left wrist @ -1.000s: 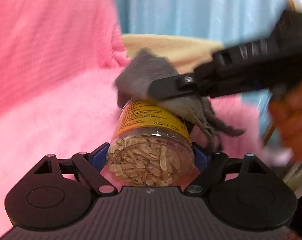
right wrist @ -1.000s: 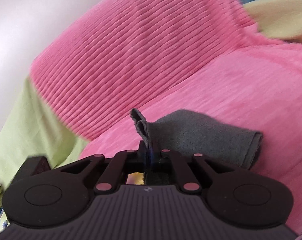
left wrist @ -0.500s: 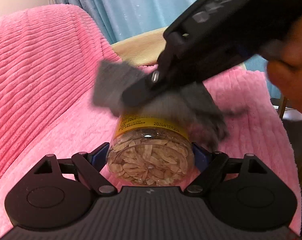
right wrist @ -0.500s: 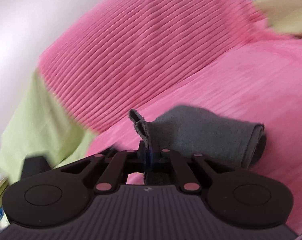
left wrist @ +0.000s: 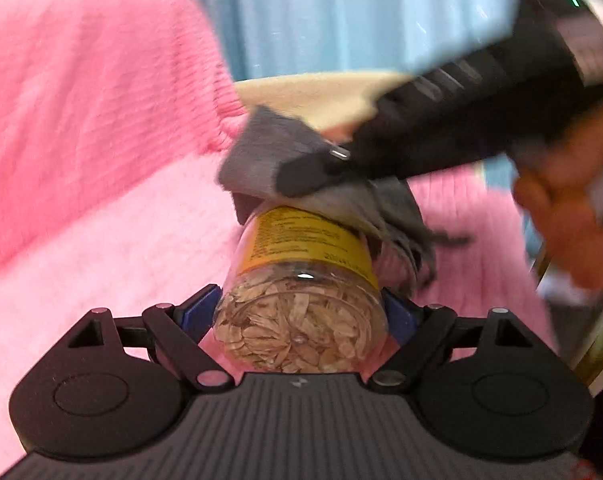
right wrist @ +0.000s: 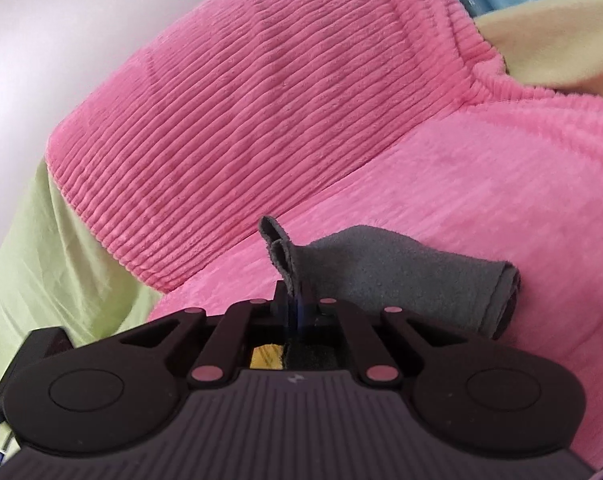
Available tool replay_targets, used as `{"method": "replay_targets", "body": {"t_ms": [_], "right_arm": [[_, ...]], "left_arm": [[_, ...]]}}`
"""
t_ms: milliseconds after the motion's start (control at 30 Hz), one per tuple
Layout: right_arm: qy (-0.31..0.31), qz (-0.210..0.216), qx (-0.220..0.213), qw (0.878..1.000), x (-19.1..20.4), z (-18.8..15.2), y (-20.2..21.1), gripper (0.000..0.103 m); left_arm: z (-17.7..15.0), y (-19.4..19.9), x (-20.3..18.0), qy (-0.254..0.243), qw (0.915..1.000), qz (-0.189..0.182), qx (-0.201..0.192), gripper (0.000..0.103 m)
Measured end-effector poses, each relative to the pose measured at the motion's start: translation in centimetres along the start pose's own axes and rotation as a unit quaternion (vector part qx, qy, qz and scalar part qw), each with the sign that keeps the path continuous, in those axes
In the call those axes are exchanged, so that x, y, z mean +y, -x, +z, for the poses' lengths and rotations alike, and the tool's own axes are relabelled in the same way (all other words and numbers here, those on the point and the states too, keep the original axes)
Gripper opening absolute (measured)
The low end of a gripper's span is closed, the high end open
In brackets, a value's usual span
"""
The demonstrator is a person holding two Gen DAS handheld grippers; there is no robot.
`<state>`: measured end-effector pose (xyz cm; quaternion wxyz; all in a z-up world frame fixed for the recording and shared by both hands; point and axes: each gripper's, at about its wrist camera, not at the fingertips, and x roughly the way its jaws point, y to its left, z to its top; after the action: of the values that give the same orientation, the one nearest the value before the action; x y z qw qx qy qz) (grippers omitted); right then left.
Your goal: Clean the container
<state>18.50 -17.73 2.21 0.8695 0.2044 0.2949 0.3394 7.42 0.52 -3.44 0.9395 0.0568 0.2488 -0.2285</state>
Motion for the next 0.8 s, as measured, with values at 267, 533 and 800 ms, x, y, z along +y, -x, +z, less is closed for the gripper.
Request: {"method": "replay_targets", "body": {"t_ms": [267, 533, 800], "right_arm": [[-0.007, -0.003, -0.001, 1.000, 0.1, -0.5, 0.4, 0.001], [0.043, 0.063, 0.056, 0.995, 2.6, -1.9, 0.0, 0.001], [0.001, 0.016, 0.019, 1.000, 1.0, -1.0, 0.3, 0.003]], "left_arm": [[0.1, -0.7, 0.8, 0.031, 0.9994, -0.012, 0.015, 0.085], [-0.5, -1.0, -2.8, -0.153, 0.9856, 0.069, 0.021, 0.085], [-1.4, -0.8, -4.4, -0.208, 0.9741, 0.087, 0.016, 0.085]]}}
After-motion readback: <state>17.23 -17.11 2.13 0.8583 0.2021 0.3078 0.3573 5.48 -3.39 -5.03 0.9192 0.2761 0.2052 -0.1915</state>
